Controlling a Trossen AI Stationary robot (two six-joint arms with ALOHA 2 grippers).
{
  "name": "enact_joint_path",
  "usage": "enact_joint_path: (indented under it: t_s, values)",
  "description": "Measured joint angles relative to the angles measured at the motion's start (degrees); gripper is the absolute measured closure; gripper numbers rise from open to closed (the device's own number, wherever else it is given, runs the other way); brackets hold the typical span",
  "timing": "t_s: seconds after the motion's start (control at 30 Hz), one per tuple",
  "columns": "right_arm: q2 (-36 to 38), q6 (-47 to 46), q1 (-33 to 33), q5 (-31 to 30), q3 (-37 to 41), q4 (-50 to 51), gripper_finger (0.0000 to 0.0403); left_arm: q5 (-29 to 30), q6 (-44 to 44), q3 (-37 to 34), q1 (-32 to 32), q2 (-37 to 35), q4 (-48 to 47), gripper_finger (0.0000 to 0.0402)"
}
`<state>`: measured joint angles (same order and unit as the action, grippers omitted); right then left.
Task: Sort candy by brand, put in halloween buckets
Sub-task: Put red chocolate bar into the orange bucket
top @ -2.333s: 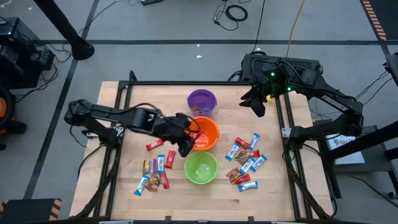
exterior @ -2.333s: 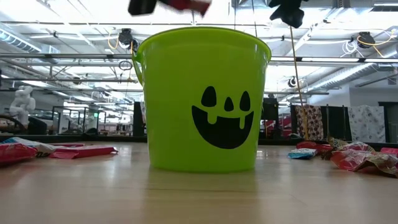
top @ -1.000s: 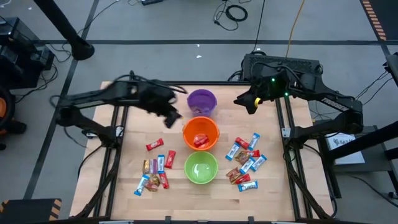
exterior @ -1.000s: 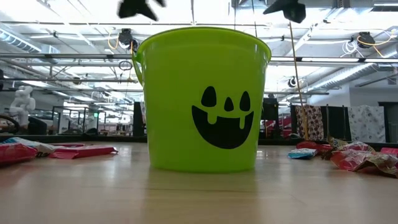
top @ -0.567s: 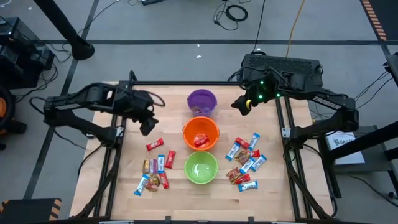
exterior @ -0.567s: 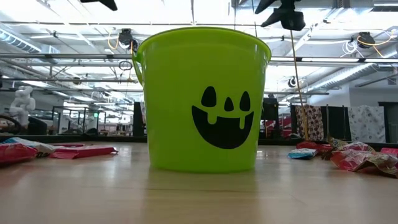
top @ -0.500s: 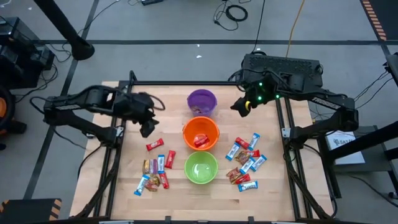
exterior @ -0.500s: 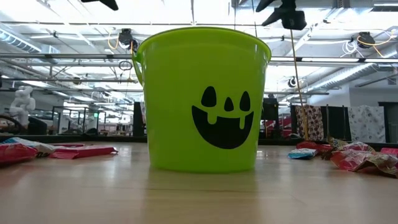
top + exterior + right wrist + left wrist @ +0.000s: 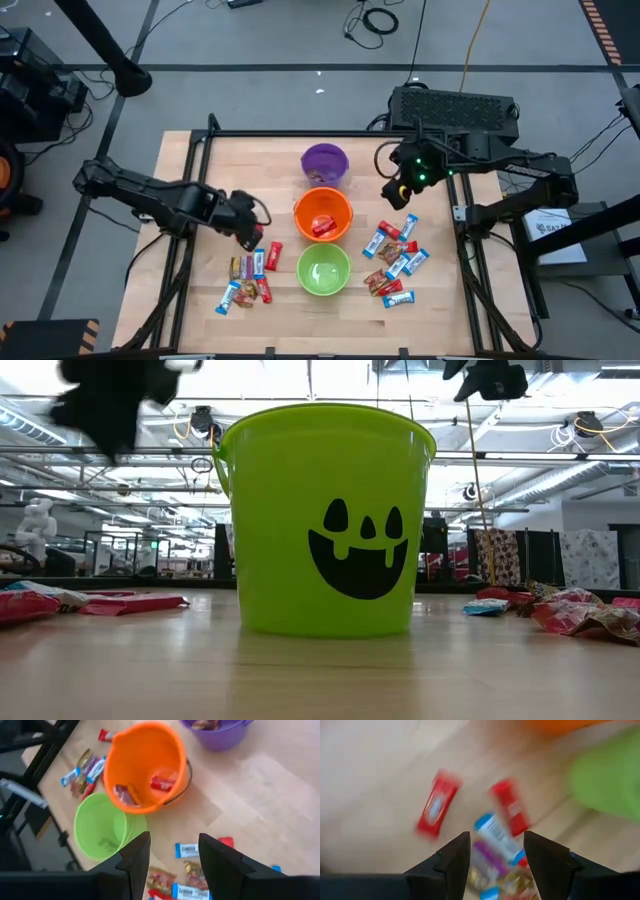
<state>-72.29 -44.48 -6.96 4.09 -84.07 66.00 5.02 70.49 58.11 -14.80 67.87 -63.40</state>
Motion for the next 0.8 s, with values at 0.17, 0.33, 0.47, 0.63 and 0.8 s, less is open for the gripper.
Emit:
enact_joint_path:
  t_s: [0.17,0.33,0.47,0.63,0.8]
  values:
    - [0.00,-1.39,0.65,-3.17,-0.02,-1.94,0.0243,-5.44,15.46,-5.49,-3.80,-0.04,0.58,0.0210]
    - [-0.02,-1.72,0.72,-2.73,-0.02,-2.10,0.0243,-6.67,20.72,-8.96,-7.04,-0.02,4.32,0.0210]
    - [-0.02,-3.23,0.72,-2.68,-0.02,-2.45,0.0243,-6.70,21.87,-10.76,-8.51,-0.04,8.54,0.0210]
    - [-0.02,-3.27,0.70,-2.98,-0.02,-3.43,0.0243,-5.27,20.34,-13.53,-9.51,-0.02,19.90,0.0210]
    - [-0.02,-3.01,0.70,-4.22,-0.02,-4.99,0.0243,-0.73,17.68,-16.07,-10.08,1.78,28.30,0.0210]
